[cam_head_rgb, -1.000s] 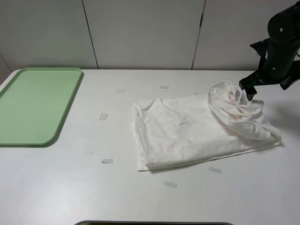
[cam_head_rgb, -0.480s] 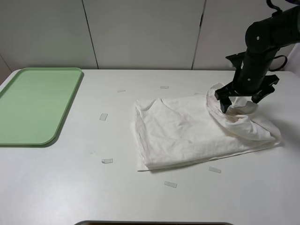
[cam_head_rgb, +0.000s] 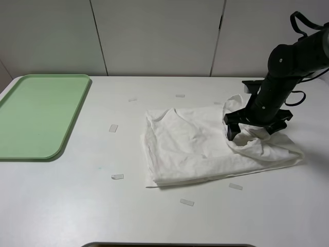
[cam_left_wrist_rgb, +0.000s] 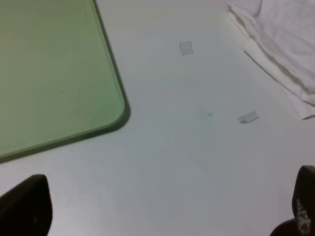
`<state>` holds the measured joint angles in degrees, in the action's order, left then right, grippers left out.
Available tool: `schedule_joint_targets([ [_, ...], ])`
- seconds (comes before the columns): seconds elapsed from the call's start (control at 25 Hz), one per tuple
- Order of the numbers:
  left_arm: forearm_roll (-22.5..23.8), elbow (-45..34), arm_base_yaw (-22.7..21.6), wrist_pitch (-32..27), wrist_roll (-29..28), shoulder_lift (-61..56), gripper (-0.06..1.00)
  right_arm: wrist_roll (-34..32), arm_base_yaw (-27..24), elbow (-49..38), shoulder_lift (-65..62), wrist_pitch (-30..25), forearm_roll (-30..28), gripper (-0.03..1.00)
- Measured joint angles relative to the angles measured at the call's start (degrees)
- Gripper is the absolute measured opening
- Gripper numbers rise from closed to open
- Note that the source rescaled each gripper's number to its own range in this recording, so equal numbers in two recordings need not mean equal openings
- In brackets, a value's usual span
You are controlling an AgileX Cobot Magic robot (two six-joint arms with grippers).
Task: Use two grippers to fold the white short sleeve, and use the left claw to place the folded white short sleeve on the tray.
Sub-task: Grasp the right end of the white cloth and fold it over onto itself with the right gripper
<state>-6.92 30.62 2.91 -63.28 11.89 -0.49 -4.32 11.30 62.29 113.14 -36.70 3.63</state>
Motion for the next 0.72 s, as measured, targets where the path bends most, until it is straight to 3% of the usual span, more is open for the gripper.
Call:
schedule_joint_targets([
  [0.32, 0.00, 0.00, 0.00, 0.00, 0.00, 0.00, 0.97, 0.30, 2.82, -2.36, -0.05, 4.62, 0.76, 1.00],
  [0.72, 0.00, 0.00, 0.00, 0.00, 0.00, 0.00, 0.97, 0.05, 3.12, 0.16, -12.46, -2.16, -1.85, 1.00],
])
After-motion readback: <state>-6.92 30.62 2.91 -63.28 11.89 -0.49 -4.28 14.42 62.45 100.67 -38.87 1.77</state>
